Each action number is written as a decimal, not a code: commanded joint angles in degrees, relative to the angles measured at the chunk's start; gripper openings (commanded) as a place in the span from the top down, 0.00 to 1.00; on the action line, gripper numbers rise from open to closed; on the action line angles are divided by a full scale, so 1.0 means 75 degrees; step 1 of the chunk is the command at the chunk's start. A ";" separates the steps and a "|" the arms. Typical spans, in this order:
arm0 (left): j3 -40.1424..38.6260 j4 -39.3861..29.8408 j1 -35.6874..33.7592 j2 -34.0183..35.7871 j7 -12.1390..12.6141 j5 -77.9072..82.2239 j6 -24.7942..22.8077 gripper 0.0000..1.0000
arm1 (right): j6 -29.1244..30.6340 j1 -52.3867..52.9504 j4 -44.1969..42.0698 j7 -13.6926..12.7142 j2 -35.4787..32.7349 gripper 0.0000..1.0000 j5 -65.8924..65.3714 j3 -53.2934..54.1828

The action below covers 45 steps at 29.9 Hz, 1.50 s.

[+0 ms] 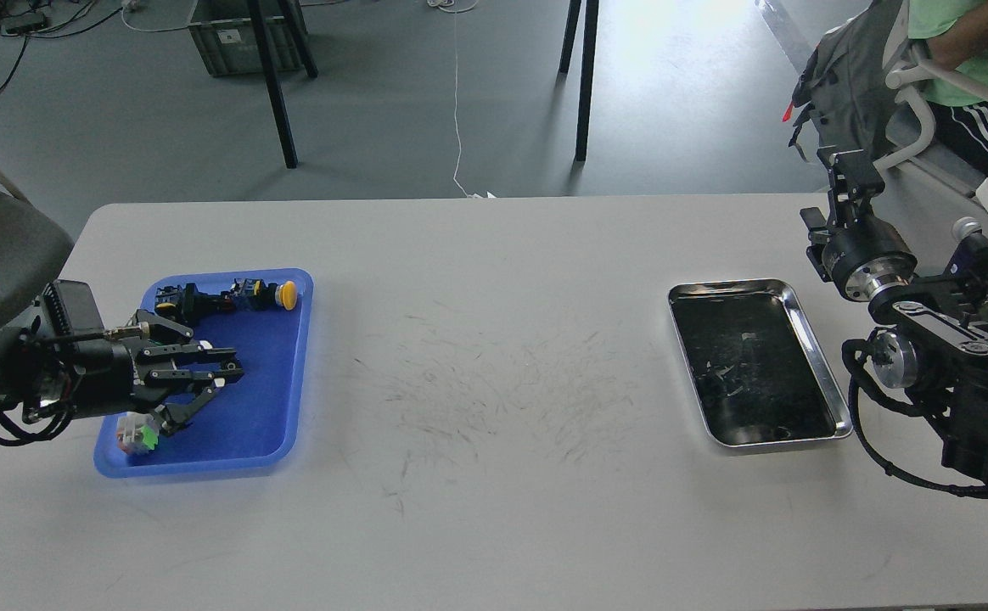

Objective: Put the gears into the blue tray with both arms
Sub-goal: 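Carry the black part into the blue tray with the left gripper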

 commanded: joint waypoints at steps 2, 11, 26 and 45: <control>-0.0034 0.0035 0.0143 0.0002 0.0000 -0.0190 0.0011 0.79 | 0.0011 -0.0014 -0.0001 -0.0002 -0.0016 0.05 0.0000 -0.0012; -0.0209 0.0409 0.0682 -0.0209 0.0000 -0.0225 0.0023 0.78 | 0.0011 -0.0002 -0.0001 -0.0002 0.0008 0.05 0.0000 0.0012; -0.0386 0.0843 0.0940 -0.0514 0.0000 -0.0249 0.0023 0.77 | -0.0048 0.0279 0.0023 -0.0002 0.0043 0.05 0.0023 0.0187; -0.0386 0.1066 0.1209 -0.0549 0.0000 -0.1043 0.0023 0.46 | -0.0036 0.0256 0.0011 -0.0002 0.0043 0.05 0.0023 0.0199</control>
